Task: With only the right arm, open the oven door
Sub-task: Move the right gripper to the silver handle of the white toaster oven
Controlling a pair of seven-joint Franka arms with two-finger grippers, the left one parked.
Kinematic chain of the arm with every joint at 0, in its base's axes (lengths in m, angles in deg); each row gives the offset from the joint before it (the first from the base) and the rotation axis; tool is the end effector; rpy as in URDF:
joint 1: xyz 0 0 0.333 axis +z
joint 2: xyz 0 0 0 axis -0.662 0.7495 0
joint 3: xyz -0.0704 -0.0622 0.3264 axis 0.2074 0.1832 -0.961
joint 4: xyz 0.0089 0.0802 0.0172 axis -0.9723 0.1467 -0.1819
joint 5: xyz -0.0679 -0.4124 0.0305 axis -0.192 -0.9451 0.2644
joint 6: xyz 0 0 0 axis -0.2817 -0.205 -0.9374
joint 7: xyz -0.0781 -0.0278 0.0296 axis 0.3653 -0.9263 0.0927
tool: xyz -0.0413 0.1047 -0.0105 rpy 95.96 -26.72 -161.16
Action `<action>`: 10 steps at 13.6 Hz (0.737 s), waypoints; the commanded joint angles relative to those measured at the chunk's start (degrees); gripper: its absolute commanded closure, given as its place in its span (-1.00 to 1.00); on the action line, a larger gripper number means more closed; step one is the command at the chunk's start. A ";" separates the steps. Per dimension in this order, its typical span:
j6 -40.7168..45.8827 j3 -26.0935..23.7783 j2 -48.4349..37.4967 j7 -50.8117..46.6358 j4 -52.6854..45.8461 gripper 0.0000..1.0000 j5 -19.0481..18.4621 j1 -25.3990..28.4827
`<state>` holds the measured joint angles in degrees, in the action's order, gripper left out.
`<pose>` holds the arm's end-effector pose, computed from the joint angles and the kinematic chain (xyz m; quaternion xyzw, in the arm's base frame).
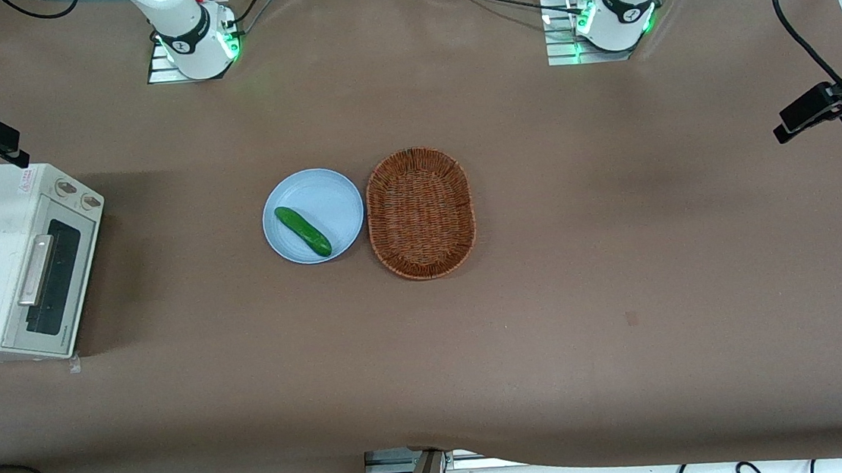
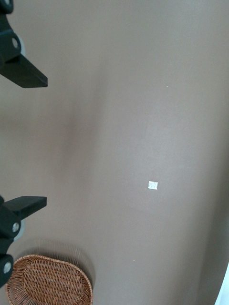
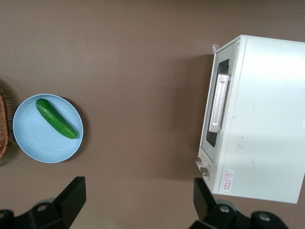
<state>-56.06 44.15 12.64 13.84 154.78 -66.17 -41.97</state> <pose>0.5601 -0.0373 0.6533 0.9996 0.0273 0.0064 0.0047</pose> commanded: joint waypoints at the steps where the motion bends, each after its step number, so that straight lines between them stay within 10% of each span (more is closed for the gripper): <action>1: 0.06 -1.21 -2.20 -0.99 1.77 -1.00 -0.15 -0.71; 10: 1.04 -0.69 1.31 -1.18 0.46 -1.00 -0.32 -0.45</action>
<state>-55.43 43.68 14.20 13.44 155.53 -66.18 -42.07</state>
